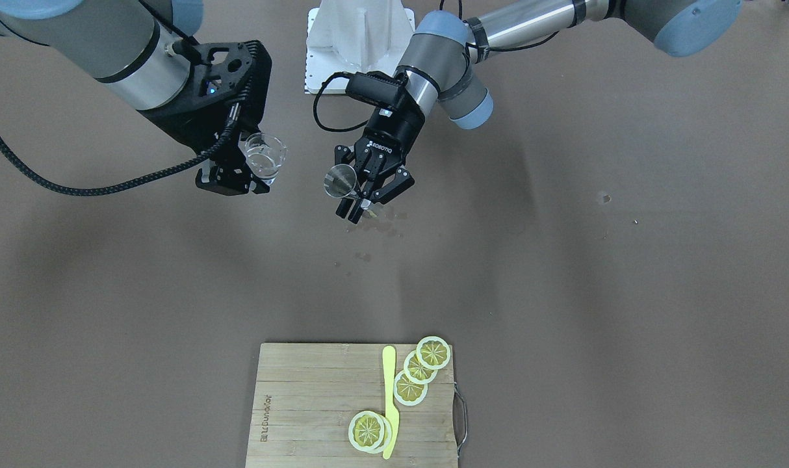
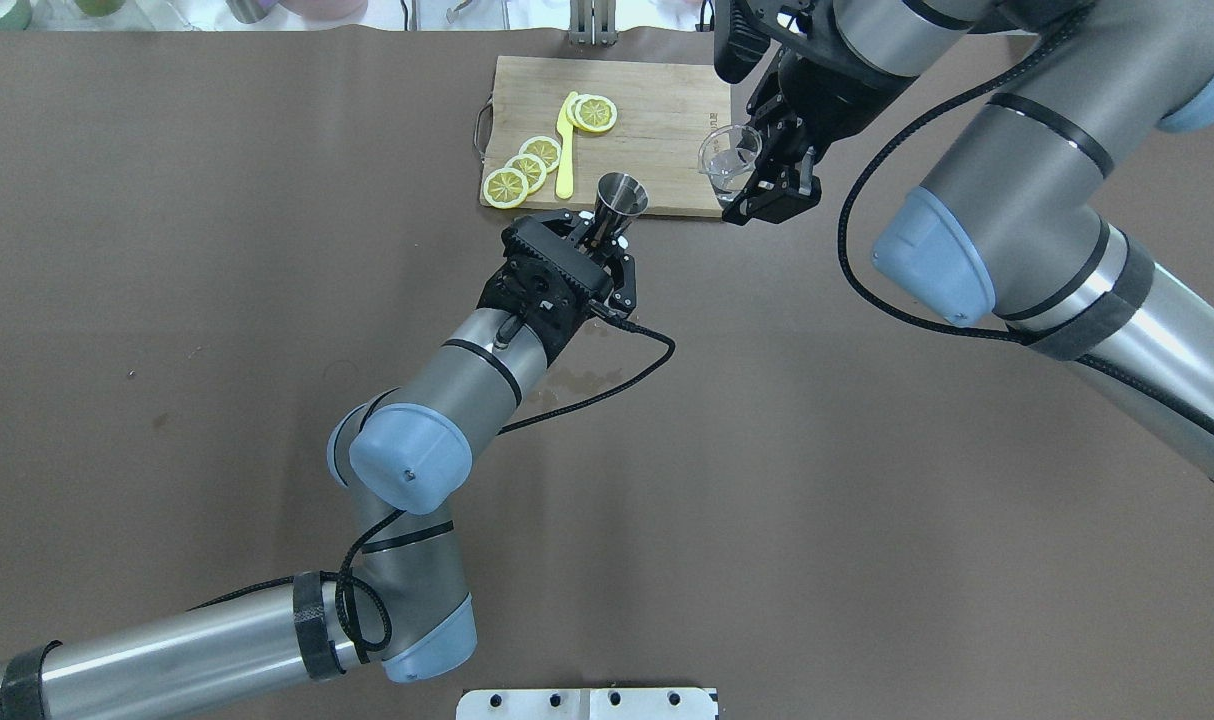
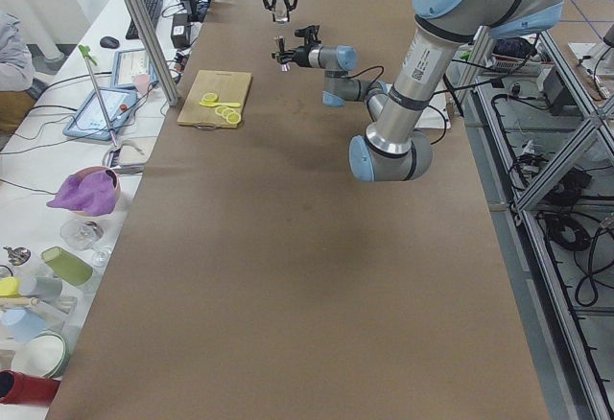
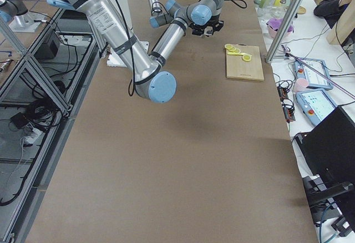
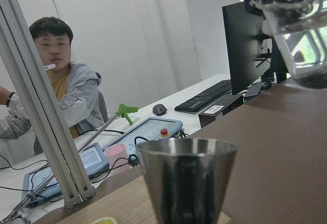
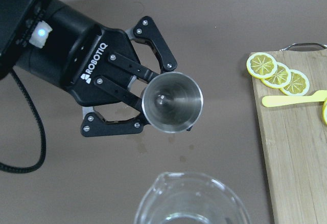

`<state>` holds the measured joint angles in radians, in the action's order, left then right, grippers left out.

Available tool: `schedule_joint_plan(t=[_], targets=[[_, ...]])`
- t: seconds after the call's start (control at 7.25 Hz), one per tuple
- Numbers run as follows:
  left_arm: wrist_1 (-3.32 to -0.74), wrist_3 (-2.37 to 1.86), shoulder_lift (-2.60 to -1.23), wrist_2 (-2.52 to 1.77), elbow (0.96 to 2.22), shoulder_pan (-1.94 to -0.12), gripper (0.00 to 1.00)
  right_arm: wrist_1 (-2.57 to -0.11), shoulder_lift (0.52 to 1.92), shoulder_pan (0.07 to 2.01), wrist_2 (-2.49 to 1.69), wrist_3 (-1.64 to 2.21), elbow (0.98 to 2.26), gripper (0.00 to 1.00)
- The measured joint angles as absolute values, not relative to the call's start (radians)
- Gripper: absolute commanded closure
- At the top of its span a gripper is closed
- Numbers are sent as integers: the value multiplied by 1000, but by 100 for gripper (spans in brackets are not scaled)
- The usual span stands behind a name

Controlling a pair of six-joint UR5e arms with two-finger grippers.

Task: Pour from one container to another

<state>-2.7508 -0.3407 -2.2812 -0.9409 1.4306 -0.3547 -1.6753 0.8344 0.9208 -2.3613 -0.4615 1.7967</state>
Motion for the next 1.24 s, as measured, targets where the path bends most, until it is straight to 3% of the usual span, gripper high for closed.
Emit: schedule_joint_plan(t=[1.24], targets=[[-2753, -419, -2298, -946, 1413, -348, 100, -1952, 707, 864, -2252, -680, 1769, 100]])
